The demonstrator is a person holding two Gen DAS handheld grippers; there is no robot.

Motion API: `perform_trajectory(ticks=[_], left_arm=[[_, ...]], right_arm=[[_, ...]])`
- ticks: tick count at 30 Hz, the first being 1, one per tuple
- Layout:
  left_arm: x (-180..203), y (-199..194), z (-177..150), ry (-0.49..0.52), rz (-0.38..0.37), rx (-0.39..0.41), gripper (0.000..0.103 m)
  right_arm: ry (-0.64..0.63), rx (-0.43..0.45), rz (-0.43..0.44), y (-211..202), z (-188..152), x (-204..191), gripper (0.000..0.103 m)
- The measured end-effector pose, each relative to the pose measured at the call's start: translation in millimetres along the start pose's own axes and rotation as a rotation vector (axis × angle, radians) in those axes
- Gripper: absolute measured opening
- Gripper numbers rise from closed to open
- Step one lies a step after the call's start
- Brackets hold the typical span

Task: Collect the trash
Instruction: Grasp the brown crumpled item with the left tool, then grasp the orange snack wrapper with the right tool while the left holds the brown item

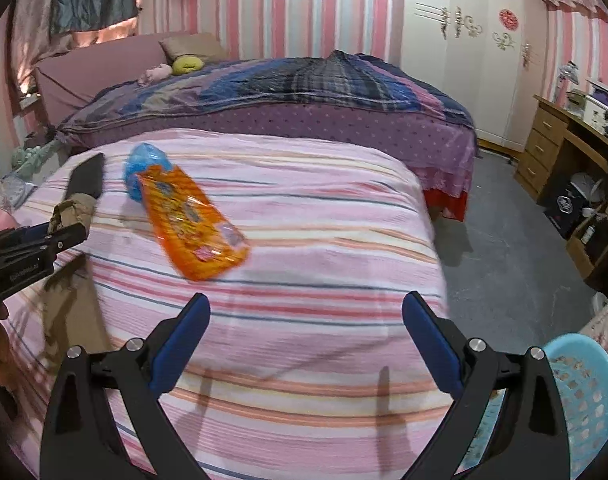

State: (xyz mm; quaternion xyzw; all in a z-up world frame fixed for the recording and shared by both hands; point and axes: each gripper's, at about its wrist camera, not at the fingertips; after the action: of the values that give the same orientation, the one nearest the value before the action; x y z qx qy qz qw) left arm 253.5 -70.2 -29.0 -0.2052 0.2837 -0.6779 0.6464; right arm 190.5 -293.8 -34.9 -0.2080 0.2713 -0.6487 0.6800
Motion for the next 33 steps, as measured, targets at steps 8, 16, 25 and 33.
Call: perform_trajectory(ticks=[8, 16, 25, 33], left_arm=[[-48, 1, -1, -0.039, 0.08, -0.012, 0.042], [-86, 2, -9, -0.054, 0.134, -0.019, 0.042], [-109, -3, -12, -0.091, 0.139, -0.022, 0.042], [-108, -14, -18, -0.107, 0.124, -0.015, 0.042]], right_arm=[[-0.108, -0.093, 0.017, 50, 24, -25, 0.094], [-0.186, -0.201, 0.046, 96, 38, -48, 0.068], [-0.176, -0.166, 0.121, 99, 39, -57, 0.03], [-0.191, -0.124, 0.091, 66, 20, -71, 0.024]])
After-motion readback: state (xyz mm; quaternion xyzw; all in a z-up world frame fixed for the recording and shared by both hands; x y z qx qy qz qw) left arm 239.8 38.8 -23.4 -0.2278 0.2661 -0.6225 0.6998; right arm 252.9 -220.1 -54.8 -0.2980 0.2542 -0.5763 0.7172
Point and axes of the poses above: each gripper's, at about its wrist camera, not at the fingertips, and y roughly the way its jaws point, x to its right, z to its top, and after that the axes turned 7 degrees about z, right-handed
